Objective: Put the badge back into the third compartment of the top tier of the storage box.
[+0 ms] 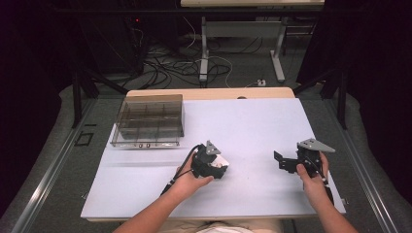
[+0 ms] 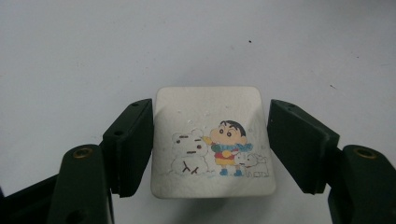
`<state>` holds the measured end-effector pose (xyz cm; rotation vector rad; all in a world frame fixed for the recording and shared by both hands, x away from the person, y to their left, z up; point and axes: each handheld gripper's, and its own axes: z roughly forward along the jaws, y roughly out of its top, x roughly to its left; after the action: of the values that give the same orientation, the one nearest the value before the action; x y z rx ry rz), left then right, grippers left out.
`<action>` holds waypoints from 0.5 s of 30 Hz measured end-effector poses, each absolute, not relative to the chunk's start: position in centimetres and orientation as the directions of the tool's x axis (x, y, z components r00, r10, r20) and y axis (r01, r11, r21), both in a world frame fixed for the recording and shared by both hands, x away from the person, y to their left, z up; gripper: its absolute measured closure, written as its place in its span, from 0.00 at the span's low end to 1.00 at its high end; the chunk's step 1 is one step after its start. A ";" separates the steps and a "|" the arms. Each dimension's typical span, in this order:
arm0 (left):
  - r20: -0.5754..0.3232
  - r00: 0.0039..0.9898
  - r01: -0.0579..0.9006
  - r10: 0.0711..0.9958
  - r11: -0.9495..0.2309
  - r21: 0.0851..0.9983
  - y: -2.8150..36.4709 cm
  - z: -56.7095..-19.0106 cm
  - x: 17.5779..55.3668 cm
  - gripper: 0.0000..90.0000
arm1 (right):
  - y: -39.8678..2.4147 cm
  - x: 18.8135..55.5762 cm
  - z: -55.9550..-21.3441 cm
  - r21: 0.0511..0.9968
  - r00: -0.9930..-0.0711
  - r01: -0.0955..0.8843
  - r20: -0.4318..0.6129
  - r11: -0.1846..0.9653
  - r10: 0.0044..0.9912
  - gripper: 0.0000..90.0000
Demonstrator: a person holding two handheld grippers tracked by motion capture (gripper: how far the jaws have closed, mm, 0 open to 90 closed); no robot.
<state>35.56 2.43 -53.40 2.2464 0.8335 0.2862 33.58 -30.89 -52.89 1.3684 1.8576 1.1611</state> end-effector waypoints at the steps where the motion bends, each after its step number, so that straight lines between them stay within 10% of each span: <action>1: -0.036 0.766 0.482 0.642 -0.537 0.692 2.5 -53.3 35.6 0.37 | -30.9 33.6 -52.9 0.878 -0.330 0.466 0.059 0.109 0.942 0.03; 15: -0.033 0.758 0.482 0.651 -0.525 0.701 2.6 -51.6 35.6 0.37 | -30.9 33.6 -52.9 0.877 -0.333 0.467 0.057 0.113 0.941 0.03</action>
<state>35.62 2.59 -51.61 2.2299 0.8431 0.3019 33.59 -30.95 -52.93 1.3649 1.8637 1.1590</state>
